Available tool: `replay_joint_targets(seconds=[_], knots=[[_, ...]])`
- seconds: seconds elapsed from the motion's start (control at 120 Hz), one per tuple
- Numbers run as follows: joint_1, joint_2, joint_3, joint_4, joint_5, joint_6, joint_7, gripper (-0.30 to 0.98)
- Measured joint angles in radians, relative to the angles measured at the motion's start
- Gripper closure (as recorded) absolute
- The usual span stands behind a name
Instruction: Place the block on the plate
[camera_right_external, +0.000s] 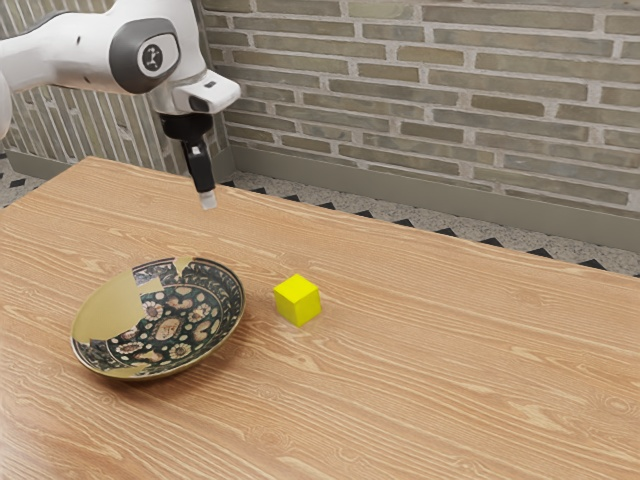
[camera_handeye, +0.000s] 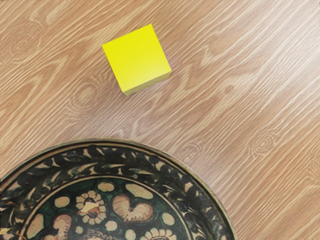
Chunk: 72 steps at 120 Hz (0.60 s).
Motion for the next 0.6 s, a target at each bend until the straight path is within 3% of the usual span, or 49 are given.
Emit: replay_joint_targets(seconds=[0.308, 0.6], knots=[[-0.005, 0.007, -0.001, 0.001, 0.0, 0.002, 0.043, 0.0], [-0.073, 0.081, -0.003, 0.021, -0.051, 0.024, -0.01, 0.0]])
